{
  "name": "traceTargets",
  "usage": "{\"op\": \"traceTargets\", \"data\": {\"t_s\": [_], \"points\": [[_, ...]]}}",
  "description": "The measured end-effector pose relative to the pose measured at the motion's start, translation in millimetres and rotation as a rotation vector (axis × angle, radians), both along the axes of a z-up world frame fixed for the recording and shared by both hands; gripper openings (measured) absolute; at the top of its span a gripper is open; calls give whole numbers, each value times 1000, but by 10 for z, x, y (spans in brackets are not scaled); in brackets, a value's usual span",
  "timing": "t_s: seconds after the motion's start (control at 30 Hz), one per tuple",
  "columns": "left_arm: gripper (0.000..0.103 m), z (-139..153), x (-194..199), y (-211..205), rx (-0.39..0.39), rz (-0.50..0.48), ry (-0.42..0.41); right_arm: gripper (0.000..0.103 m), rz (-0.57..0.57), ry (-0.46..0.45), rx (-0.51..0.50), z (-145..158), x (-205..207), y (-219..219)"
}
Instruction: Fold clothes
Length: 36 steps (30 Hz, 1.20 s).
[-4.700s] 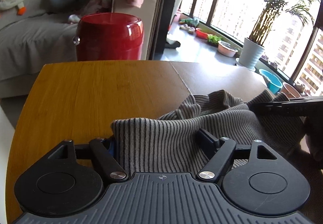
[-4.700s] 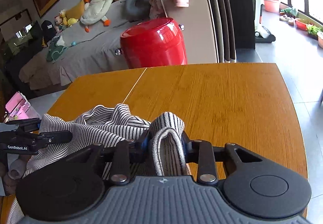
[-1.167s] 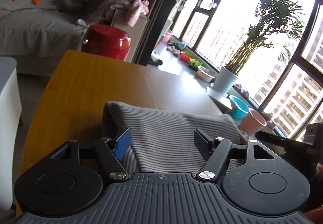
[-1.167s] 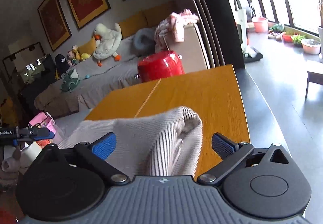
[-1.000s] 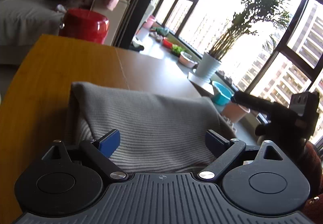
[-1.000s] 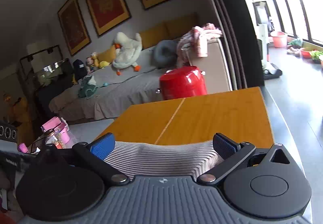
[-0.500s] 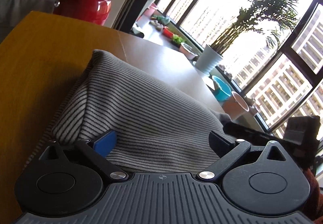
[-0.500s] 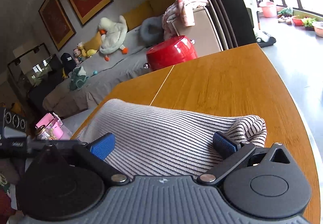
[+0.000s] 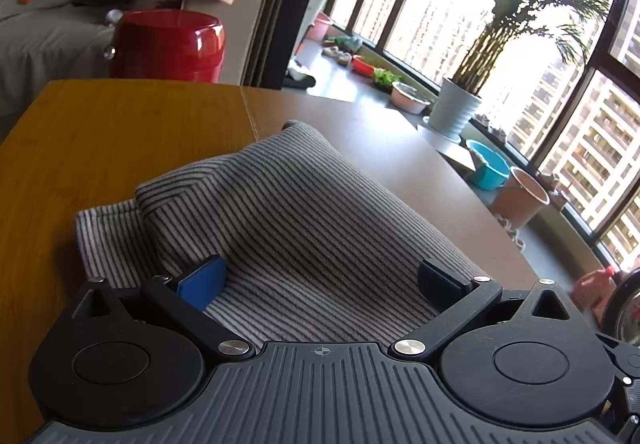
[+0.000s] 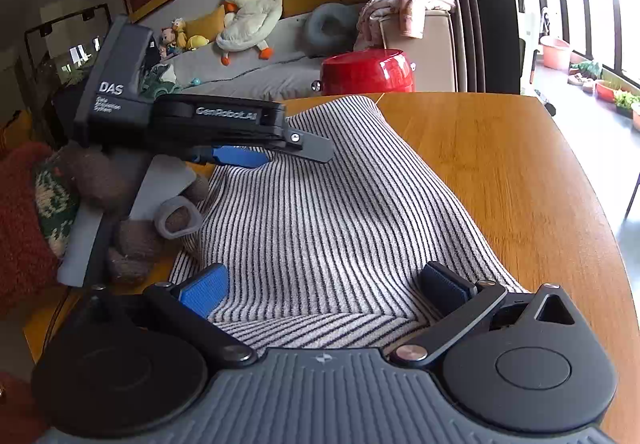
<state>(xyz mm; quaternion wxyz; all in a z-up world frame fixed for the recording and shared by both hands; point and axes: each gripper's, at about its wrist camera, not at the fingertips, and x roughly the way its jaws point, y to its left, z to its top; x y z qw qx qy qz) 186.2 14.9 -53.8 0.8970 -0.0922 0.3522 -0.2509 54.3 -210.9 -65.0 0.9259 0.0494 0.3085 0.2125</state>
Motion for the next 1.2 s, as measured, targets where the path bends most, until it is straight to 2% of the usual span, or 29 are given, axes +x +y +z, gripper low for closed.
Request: {"op": "traceTargets", "data": {"t_s": [0.17, 0.33, 0.4, 0.5, 0.53, 0.57, 0.67, 0.8, 1.03, 1.1, 1.2], "points": [[103, -18, -81, 118, -45, 10, 11, 103, 4, 14, -6, -5, 6, 4], [103, -15, -104, -4, 23, 26, -13, 103, 39, 21, -68, 75, -1, 12], [103, -14, -124, -39, 51, 20, -24, 103, 23, -16, -48, 208, -50, -73], [103, -19, -122, -14, 40, 16, -25, 103, -36, -135, -59, 410, -96, -225], [103, -21, -115, -2, 31, 17, -23, 99, -64, -151, -77, 431, -75, -264], [103, -20, -97, 4, 22, 21, -18, 91, -90, -146, -99, 421, -25, -292], [103, -29, -10, -4, 11, 11, -13, 71, -115, -62, -196, 221, 81, -273], [103, -71, 140, -69, -3, -26, -35, 70, -77, -66, -258, 124, -91, -144], [103, -27, 300, -250, 21, -40, -18, 71, -56, -86, -299, 259, -222, -5], [103, 47, 232, -162, -1, -28, -5, 72, -46, -106, -283, 334, -247, -16], [103, 206, 32, 54, -88, 0, 2, 72, -15, -147, -244, 425, -274, -39]]}}
